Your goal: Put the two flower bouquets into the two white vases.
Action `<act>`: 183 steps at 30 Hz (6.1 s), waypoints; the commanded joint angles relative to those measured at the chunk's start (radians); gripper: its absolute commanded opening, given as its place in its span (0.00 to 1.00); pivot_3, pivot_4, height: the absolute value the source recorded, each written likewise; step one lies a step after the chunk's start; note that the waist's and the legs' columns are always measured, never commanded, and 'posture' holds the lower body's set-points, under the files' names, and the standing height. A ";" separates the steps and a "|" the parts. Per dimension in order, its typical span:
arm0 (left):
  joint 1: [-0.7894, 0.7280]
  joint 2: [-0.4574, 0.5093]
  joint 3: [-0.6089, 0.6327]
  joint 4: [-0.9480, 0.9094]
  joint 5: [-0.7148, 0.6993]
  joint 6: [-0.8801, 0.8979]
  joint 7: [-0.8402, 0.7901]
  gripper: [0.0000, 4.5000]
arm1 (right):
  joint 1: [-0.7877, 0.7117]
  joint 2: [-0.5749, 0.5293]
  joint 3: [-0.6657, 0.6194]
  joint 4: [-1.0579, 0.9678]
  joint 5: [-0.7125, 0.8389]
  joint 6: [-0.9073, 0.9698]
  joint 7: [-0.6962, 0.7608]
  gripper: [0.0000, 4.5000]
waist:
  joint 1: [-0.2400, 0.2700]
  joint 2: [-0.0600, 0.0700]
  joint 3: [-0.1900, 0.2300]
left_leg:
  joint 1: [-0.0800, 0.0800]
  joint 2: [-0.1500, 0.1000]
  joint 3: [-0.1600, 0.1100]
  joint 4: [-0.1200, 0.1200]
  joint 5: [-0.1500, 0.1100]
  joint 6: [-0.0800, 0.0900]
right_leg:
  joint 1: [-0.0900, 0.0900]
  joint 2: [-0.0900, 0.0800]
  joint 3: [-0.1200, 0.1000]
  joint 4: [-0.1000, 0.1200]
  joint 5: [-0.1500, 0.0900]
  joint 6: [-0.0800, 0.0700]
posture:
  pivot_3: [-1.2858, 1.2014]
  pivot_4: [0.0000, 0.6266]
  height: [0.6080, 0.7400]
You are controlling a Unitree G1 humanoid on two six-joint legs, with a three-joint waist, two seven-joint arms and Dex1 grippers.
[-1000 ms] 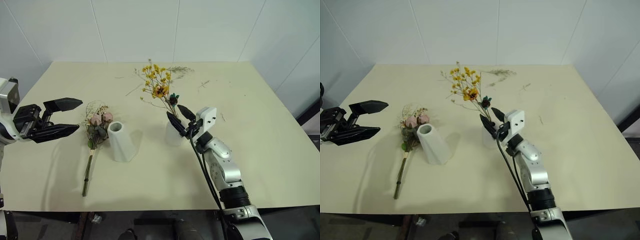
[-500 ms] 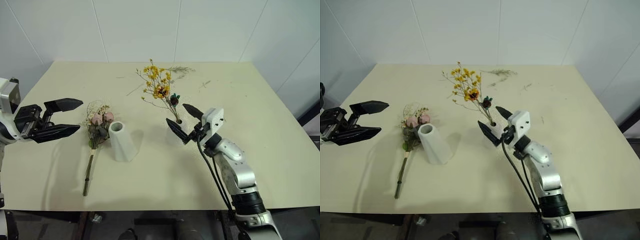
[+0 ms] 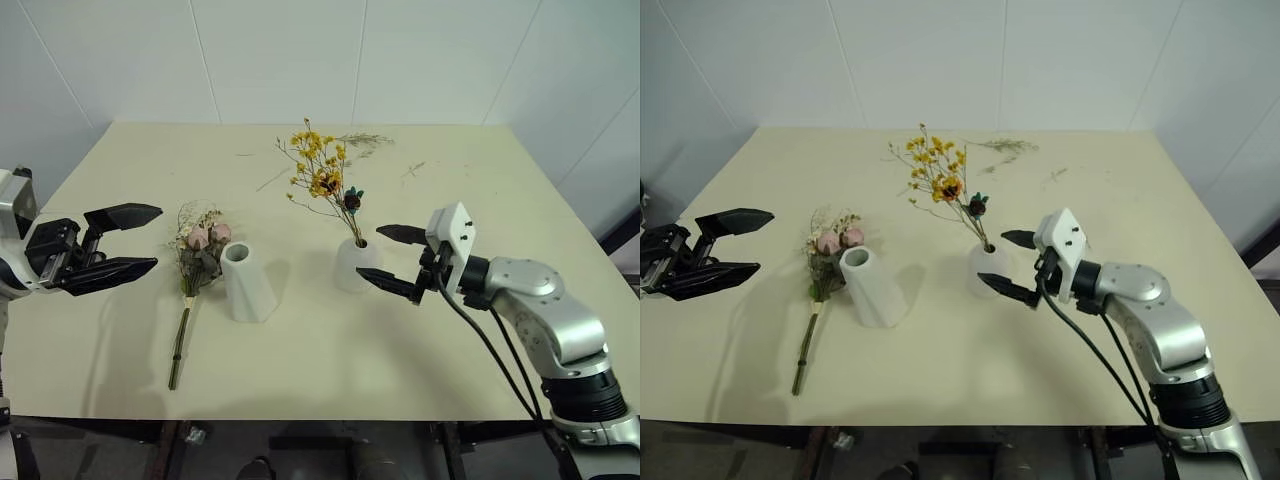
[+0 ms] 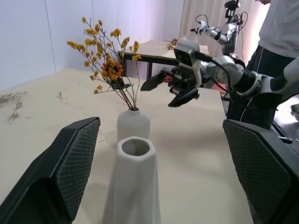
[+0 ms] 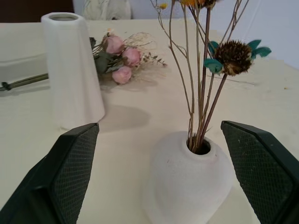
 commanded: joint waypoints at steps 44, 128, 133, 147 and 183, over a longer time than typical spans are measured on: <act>0.121 -0.181 0.089 -0.569 0.064 1.076 1.274 1.00 | -0.108 -0.218 -0.187 0.232 0.085 -0.093 0.400 0.98 | 0.006 -0.002 0.001 | 0.000 -0.001 0.001 0.003 -0.002 -0.002 | 0.003 -0.001 0.000 -0.003 0.001 0.003 | 0.52 0.24 1.00; -0.564 -0.271 0.128 0.235 -0.047 0.090 0.170 0.03 | 0.060 -0.251 -0.313 0.158 0.256 -0.156 0.592 1.00 | 0.011 -0.002 0.001 | 0.000 -0.001 0.001 0.019 -0.006 -0.001 | 0.007 0.000 0.001 0.002 0.003 0.007 | 0.52 0.24 1.00; -0.562 -0.332 0.123 0.213 -0.075 0.106 0.190 0.03 | 0.057 -0.245 -0.308 0.163 0.276 -0.141 0.594 1.00 | 0.012 -0.002 0.001 | 0.000 -0.001 0.001 0.019 -0.006 -0.001 | 0.007 0.000 0.001 0.002 0.003 0.007 | 0.52 0.24 1.00; -0.562 -0.469 0.092 0.199 -0.121 0.142 0.209 0.03 | -0.011 -0.190 -0.305 0.202 0.335 -0.114 0.574 1.00 | 0.007 -0.002 0.001 | 0.000 -0.001 0.001 0.019 -0.006 -0.001 | 0.007 0.000 0.001 0.002 0.003 0.007 | 0.52 0.24 1.00; -0.501 -0.435 -0.039 0.258 0.045 0.070 0.143 0.03 | 0.096 -0.275 -0.344 0.212 0.272 -0.144 0.598 1.00 | 0.011 -0.002 0.001 | 0.000 -0.001 0.001 0.019 -0.007 -0.001 | 0.007 0.000 0.001 0.001 0.003 0.007 | 0.52 0.24 1.00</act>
